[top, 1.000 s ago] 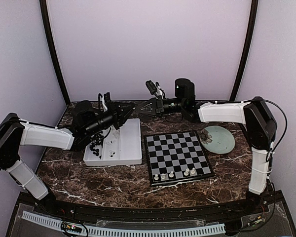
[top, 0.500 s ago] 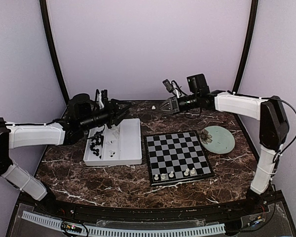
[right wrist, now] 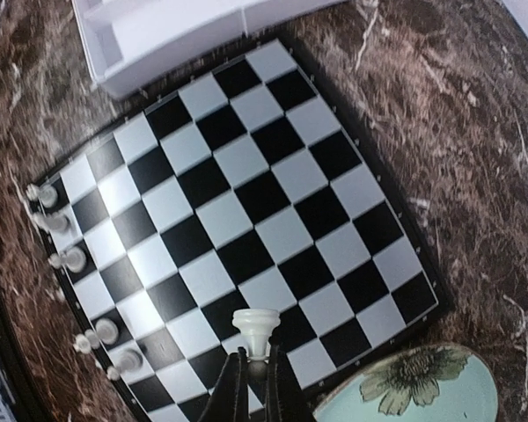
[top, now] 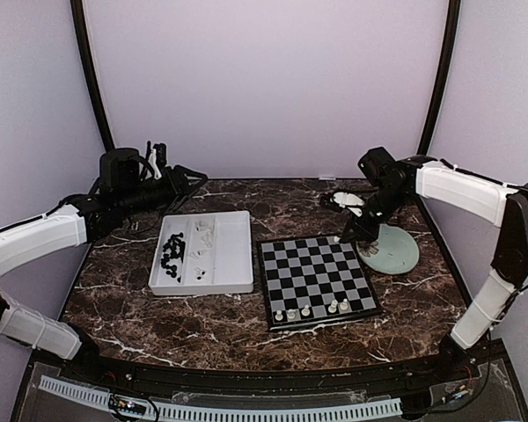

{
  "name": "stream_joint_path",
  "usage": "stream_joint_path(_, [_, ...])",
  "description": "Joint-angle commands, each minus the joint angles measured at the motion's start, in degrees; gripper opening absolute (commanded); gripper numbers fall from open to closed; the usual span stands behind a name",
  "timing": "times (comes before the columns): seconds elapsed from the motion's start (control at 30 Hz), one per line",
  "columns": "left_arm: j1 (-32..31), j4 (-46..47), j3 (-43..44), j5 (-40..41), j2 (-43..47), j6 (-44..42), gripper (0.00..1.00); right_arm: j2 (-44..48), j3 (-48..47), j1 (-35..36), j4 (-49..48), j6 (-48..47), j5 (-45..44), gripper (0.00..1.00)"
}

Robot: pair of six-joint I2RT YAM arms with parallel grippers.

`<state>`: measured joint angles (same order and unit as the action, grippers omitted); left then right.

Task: Set up the chess pieces on the board
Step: Place the pawn at h2.

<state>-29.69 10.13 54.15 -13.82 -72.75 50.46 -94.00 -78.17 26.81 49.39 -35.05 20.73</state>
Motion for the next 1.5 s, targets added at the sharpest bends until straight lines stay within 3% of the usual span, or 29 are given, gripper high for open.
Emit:
stream_joint_path(0.0, [1.0,-6.7,2.0,2.0,1.8,-4.8,0.46,-0.6,0.7,0.7,11.4,-10.7,-10.6,0.04])
stream_joint_path(0.13, [1.3,-7.6,2.0,2.0,1.8,-4.7,0.46,-3.0,2.2,3.1,16.8,-12.3,-14.8,0.04])
stream_joint_path(0.37, [1.7,-8.7,1.8,1.6,1.5,-4.5,0.46,-4.5,6.6,8.3,17.7,-10.9,-22.0,0.04])
stream_joint_path(1.47, [1.8,-7.1,-1.3,0.0,1.8,-1.7,0.46,-10.5,7.3,10.1,19.1,-6.7,-26.9,0.08])
